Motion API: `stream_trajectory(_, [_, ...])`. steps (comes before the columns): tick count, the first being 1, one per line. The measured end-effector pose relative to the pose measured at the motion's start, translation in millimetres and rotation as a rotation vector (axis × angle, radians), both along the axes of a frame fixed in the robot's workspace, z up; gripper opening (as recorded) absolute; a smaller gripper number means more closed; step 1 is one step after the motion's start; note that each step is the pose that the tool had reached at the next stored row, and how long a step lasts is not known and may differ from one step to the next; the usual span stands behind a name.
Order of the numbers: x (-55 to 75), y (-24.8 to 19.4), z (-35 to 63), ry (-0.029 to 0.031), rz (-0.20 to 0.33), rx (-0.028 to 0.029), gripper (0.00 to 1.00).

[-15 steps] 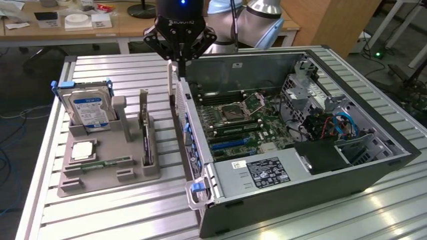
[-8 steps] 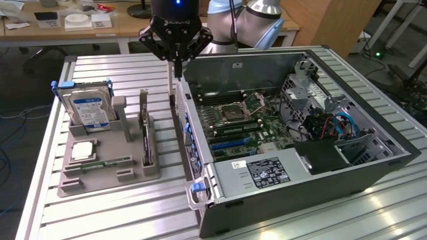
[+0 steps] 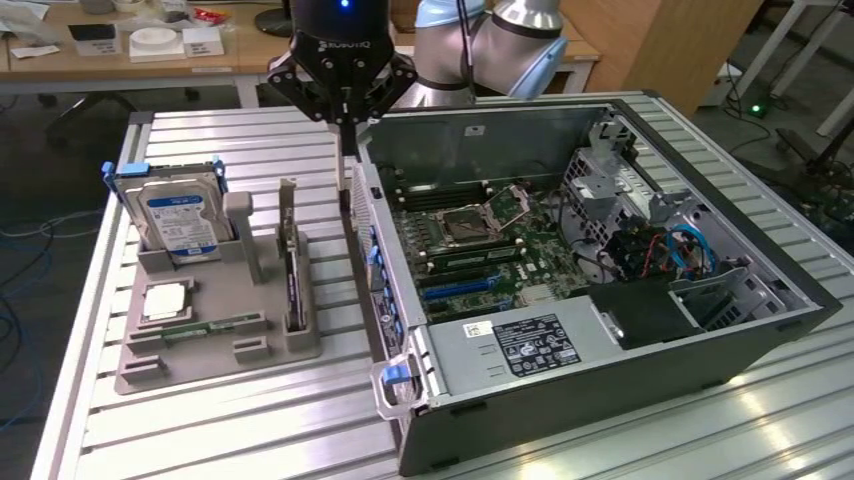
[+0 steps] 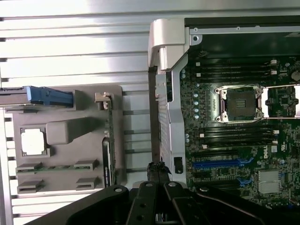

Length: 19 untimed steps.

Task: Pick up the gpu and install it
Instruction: 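Reach for the gpu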

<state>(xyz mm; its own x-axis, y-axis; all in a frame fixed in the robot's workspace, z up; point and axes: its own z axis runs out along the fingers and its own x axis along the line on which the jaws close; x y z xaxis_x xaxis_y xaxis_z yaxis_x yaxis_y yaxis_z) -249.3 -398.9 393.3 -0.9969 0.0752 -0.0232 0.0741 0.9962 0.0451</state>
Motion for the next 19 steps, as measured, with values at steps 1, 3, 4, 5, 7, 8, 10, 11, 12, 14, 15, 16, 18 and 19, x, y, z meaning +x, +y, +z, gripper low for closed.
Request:
stream_trajectory(1, [-1.0,0.0,0.0,-0.0001,0.0,0.0,0.11])
stream_trajectory(3, [-3.2,0.0,0.0,-0.0001,0.0,0.0,0.11])
stream_trajectory(4, [-4.4,0.0,0.0,-0.0001,0.0,0.0,0.11])
stream_trajectory(5, [-5.5,0.0,0.0,-0.0001,0.0,0.0001,0.11])
stream_trajectory(7, [-7.5,0.0,0.0,0.0,0.0,0.0,0.11])
stream_trajectory(8, [-8.5,0.0,0.0,-0.0001,0.0,0.0,0.11])
stream_trajectory(10, [-10.7,0.0,0.0,-0.0001,0.0,0.0,0.11])
stream_trajectory(11, [-11.9,0.0,0.0,-0.0001,0.0,0.0,0.11])
stream_trajectory(12, [-13.2,0.0,0.0,0.0,0.0,0.0,0.11])
stream_trajectory(14, [-15.4,0.0,0.0,-0.0001,0.0,0.0,0.11])
stream_trajectory(15, [-16.4,0.0,0.0,0.0,0.0,0.0,0.11])
stream_trajectory(16, [-17.4,0.0,-0.1,-0.0001,0.0,0.0001,0.11])
stream_trajectory(18, [-19.6,0.0,0.0,-0.0001,0.0,0.0,0.11])
stream_trajectory(19, [-20.7,0.0,0.0,0.0,0.0,0.0,0.11])
